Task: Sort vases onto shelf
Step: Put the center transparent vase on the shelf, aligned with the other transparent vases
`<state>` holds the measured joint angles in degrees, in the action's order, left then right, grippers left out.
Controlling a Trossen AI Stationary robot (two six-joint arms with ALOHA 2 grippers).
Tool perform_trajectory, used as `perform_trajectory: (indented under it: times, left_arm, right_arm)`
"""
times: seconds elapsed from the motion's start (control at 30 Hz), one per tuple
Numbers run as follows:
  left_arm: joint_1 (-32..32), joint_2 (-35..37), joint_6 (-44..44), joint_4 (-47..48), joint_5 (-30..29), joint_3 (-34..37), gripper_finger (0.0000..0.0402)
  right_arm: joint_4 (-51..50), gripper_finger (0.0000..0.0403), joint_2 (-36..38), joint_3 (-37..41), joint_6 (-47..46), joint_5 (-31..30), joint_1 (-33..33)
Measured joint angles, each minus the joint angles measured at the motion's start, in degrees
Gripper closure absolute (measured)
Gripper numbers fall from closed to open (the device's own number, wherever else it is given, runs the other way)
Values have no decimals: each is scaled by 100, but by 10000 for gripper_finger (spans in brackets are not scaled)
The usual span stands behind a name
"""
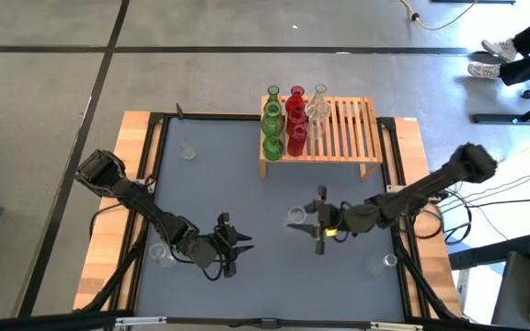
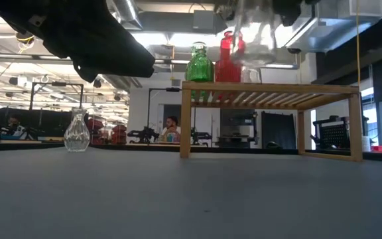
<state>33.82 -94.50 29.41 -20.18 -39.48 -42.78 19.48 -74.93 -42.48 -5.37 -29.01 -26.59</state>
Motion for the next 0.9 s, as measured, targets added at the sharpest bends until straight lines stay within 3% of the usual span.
perform_trajectory:
  times: [0.37,0.9]
  left_arm:
    - [-171,0,81,-5,-27,0,299]
    - [-498,0,160,-46,317,0,299]
  right_arm:
    - [-1089,266,1274,0,46,-246,0]
    - [-1686,265,2267,0,33,-299,0]
